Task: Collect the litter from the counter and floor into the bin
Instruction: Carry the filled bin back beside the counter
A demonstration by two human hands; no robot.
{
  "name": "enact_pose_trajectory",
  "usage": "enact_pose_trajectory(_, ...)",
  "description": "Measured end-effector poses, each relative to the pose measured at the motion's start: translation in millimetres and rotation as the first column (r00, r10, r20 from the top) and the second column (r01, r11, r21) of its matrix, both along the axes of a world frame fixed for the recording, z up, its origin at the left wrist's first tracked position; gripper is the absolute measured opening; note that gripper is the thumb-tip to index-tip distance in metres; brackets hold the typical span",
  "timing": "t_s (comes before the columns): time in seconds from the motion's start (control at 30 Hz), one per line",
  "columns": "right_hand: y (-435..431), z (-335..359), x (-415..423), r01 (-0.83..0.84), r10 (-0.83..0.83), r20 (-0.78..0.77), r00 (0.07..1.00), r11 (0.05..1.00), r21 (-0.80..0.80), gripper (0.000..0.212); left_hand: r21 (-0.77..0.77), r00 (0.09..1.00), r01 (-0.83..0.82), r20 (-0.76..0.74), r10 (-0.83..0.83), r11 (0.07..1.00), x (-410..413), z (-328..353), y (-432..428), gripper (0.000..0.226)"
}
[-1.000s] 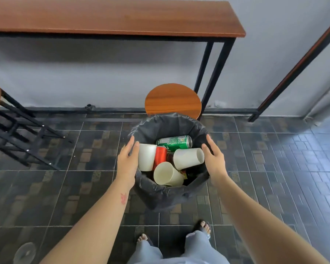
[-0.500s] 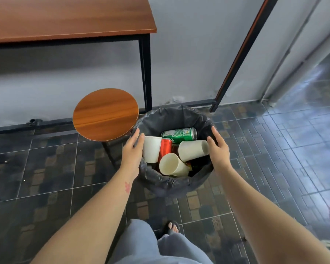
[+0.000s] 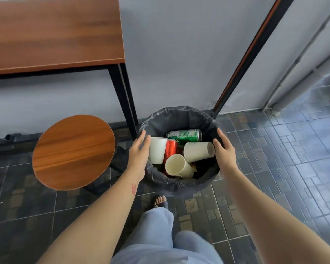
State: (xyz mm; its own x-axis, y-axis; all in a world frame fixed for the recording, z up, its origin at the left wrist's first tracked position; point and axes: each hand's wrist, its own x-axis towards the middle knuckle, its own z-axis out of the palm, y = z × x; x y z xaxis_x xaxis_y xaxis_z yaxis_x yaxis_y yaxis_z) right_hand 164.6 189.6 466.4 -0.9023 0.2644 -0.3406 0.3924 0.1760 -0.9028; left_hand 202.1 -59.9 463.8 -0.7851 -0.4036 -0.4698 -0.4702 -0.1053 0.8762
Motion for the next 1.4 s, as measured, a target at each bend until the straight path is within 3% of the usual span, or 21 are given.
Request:
enact_pose_trajectory(0.2, 3.4, -11.6, -80.8, -0.040, 0.041, 0.020, 0.999, 0.998, -0.039, 0.041, -0.010, 0.997, -0.051, 0.063, 0.052, 0.999, -69.1, -11.5, 8.5, 0.049)
enact_pose_trajectory(0.37, 13.0, -27.2, -152.9, -0.142, 0.147, 0.081, 0.986, 0.988, -0.067, 0.039, 0.028, 0.965, -0.211, 0.166, 0.203, 0.977, -112.2, -26.8, 25.3, 0.060)
enact_pose_trajectory(0.6, 27.8, -51.5, -252.6, -0.356, 0.371, 0.214, 0.904, 0.928, -0.107, 0.037, 0.078, 0.825, -0.545, 0.226, 0.517, 0.835, -158.9, -50.1, 73.8, 0.060)
enact_pose_trajectory(0.8, 35.5, -86.3, -312.9, -0.497, 0.498, 0.242, 0.833, 0.865, -0.067, 0.045, 0.105, 0.716, -0.685, 0.281, 0.639, 0.721, -192.9, -91.8, 106.3, 0.063)
enact_pose_trajectory(1.03, 27.7, -183.9, -348.8, -0.531, 0.532, 0.291, 0.795, 0.843, -0.089, 0.051, 0.111, 0.618, -0.775, 0.337, 0.710, 0.622, -220.9, -185.4, 106.3, 0.076)
enact_pose_trajectory(1.4, -28.2, -388.0, -375.0, -0.563, 0.575, 0.234, 0.784, 0.817, -0.120, 0.047, 0.044, 0.574, -0.806, 0.301, 0.762, 0.590, -243.0, -376.8, 60.1, 0.069)
